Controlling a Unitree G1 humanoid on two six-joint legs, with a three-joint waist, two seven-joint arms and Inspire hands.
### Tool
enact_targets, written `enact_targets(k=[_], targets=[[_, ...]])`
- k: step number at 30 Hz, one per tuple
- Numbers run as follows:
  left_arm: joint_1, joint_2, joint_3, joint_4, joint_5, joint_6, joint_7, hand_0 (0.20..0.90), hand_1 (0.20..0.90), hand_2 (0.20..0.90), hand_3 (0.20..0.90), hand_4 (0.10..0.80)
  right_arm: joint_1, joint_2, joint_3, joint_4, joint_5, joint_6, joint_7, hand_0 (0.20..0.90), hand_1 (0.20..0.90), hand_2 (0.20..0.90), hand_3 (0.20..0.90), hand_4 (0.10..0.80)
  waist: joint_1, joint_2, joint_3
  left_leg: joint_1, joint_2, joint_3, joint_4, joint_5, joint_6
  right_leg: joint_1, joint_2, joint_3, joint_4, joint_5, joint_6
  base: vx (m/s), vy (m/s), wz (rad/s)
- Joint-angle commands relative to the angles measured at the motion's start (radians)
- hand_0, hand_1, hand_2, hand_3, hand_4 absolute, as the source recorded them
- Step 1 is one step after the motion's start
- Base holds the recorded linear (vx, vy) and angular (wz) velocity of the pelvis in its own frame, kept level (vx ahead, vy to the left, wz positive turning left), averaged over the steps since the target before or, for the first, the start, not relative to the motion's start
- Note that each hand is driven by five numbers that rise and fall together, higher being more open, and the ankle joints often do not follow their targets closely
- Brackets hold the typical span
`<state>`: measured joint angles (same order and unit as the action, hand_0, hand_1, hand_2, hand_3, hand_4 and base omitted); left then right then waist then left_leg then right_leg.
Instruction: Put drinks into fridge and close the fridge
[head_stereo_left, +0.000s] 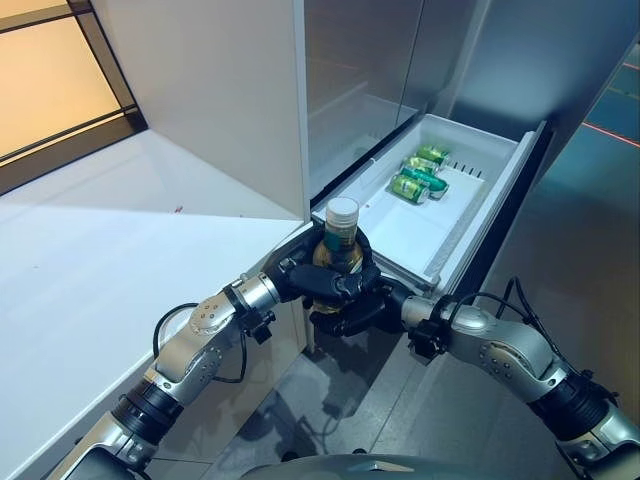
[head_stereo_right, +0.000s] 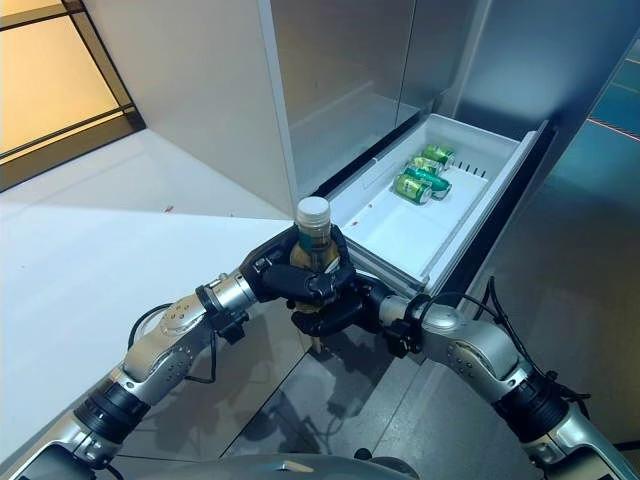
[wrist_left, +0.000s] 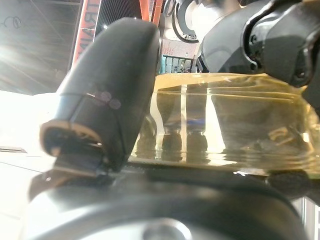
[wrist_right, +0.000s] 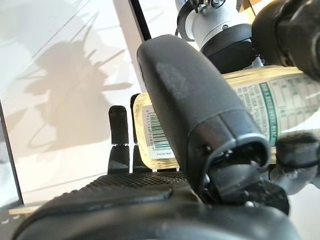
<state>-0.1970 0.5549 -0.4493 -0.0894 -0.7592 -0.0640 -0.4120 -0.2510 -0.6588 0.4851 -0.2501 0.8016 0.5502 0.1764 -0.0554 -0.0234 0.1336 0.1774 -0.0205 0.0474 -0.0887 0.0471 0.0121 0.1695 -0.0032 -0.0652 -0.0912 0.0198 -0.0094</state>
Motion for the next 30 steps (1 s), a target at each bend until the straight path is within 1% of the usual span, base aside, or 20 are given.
enact_targets(k=[1, 3, 6, 7, 8, 12, 15, 16, 18, 20, 23, 30], targets=[[-0.173, -0.218, -0.143, -0.153, -0.064, -0.138, -0.063, 0.300, 0.300, 0.300, 0.200, 0.100, -0.265, 0.177, -0.143, 0.025, -0.060, -0.223, -0.102, 0.300, 0.300, 0.300, 0.200, 0.100, 0.015, -0.009, -0.067, -0.003, -0.010, 0.021, 0.001, -0.077, 0.017, -0.008, -0.010, -0.022, 0.009, -0.006, 0.053, 0.000, 0.000, 0.00], [-0.177, -0.209, -0.127, -0.143, -0.012, -0.167, -0.040, 0.300, 0.300, 0.300, 0.200, 0.100, -0.287, 0.164, -0.163, 0.039, -0.068, -0.223, -0.116, 0.300, 0.300, 0.300, 0.200, 0.100, 0.017, -0.010, -0.066, -0.001, -0.010, 0.018, 0.001, -0.078, 0.017, -0.005, -0.010, -0.023, 0.011, -0.008, 0.052, 0.000, 0.000, 0.00], [-0.177, -0.195, -0.104, -0.133, 0.004, -0.169, -0.021, 0.300, 0.300, 0.300, 0.200, 0.100, -0.310, 0.155, -0.186, 0.055, -0.086, -0.234, -0.136, 0.300, 0.300, 0.300, 0.200, 0.100, 0.023, -0.011, -0.067, -0.005, -0.010, 0.015, 0.001, -0.071, 0.017, -0.011, -0.010, -0.026, 0.015, -0.005, 0.049, 0.000, 0.000, 0.00], [-0.177, -0.194, -0.102, -0.132, 0.004, -0.169, -0.019, 0.427, 0.427, 0.427, 0.348, 0.248, -0.312, 0.154, -0.187, 0.056, -0.086, -0.235, -0.139, 0.300, 0.300, 0.300, 0.200, 0.100, 0.023, -0.011, -0.067, -0.005, -0.010, 0.015, 0.001, -0.071, 0.017, -0.011, -0.010, -0.027, 0.015, -0.005, 0.048, 0.000, 0.000, 0.00], [-0.175, -0.195, -0.094, -0.132, 0.005, -0.161, -0.010, 0.900, 0.900, 0.900, 0.900, 0.800, -0.317, 0.151, -0.193, 0.062, -0.084, -0.238, -0.147, 0.300, 0.300, 0.300, 0.200, 0.100, 0.025, -0.011, -0.066, -0.004, -0.010, 0.014, 0.001, -0.071, 0.016, -0.010, -0.010, -0.029, 0.016, -0.006, 0.048, 0.000, 0.000, 0.00], [-0.154, -0.192, -0.067, -0.116, -0.031, -0.187, 0.020, 0.900, 0.900, 0.900, 0.900, 0.800, -0.337, 0.139, -0.224, 0.085, -0.113, -0.260, -0.182, 0.300, 0.300, 0.300, 0.200, 0.100, 0.035, -0.013, -0.066, -0.001, -0.009, 0.010, 0.001, -0.073, 0.015, -0.005, -0.011, -0.034, 0.015, -0.008, 0.047, 0.000, 0.000, 0.00], [-0.139, -0.191, -0.023, -0.126, -0.052, -0.236, 0.062, 0.900, 0.900, 0.900, 0.900, 0.800, -0.340, 0.129, -0.250, 0.095, -0.110, -0.267, -0.201, 0.300, 0.300, 0.300, 0.200, 0.100, 0.043, -0.015, -0.066, -0.002, -0.009, 0.006, 0.001, -0.073, 0.013, -0.003, -0.012, -0.039, 0.015, -0.010, 0.045, 0.000, 0.000, 0.00], [-0.138, -0.192, -0.015, -0.127, -0.052, -0.243, 0.067, 0.900, 0.900, 0.900, 0.900, 0.800, -0.341, 0.128, -0.254, 0.097, -0.110, -0.266, -0.204, 0.300, 0.300, 0.300, 0.200, 0.100, 0.044, -0.016, -0.066, -0.001, -0.009, 0.005, 0.001, -0.073, 0.013, -0.002, -0.012, -0.040, 0.015, -0.010, 0.045, 0.000, 0.000, 0.00], [-0.135, -0.187, 0.033, -0.151, -0.043, -0.300, 0.115, 0.900, 0.900, 0.900, 0.900, 0.800, -0.344, 0.118, -0.276, 0.101, -0.123, -0.261, -0.224, 0.300, 0.300, 0.300, 0.200, 0.100, 0.050, -0.018, -0.067, -0.002, -0.009, -0.003, 0.001, -0.072, 0.012, -0.002, -0.012, -0.045, 0.019, -0.013, 0.041, 0.000, 0.000, 0.00], [-0.142, -0.184, 0.067, -0.172, -0.022, -0.332, 0.149, 0.900, 0.900, 0.900, 0.900, 0.800, -0.342, 0.117, -0.293, 0.108, -0.146, -0.260, -0.228, 0.300, 0.300, 0.300, 0.200, 0.100, 0.053, -0.019, -0.067, -0.002, -0.008, -0.008, 0.001, -0.071, 0.011, -0.001, -0.013, -0.049, 0.023, -0.016, 0.039, 0.004, -0.011, 0.08], [-0.157, -0.182, 0.097, -0.188, -0.003, -0.363, 0.179, 0.900, 0.900, 0.900, 0.900, 0.800, -0.345, 0.116, -0.302, 0.120, -0.165, -0.255, -0.240, 0.300, 0.300, 0.300, 0.200, 0.100, 0.056, -0.021, -0.069, -0.002, -0.009, -0.018, 0.001, -0.070, 0.010, 0.000, -0.013, -0.052, 0.027, -0.019, 0.038, 0.011, -0.006, 0.15], [-0.175, -0.185, 0.133, -0.205, -0.015, -0.380, 0.209, 0.900, 0.900, 0.900, 0.900, 0.800, -0.350, 0.123, -0.310, 0.154, -0.215, -0.255, -0.265, 0.300, 0.300, 0.300, 0.200, 0.100, 0.062, -0.022, -0.074, 0.000, -0.010, -0.036, 0.001, -0.071, 0.010, 0.006, -0.014, -0.061, 0.028, -0.026, 0.036, 0.022, -0.001, 0.04]])
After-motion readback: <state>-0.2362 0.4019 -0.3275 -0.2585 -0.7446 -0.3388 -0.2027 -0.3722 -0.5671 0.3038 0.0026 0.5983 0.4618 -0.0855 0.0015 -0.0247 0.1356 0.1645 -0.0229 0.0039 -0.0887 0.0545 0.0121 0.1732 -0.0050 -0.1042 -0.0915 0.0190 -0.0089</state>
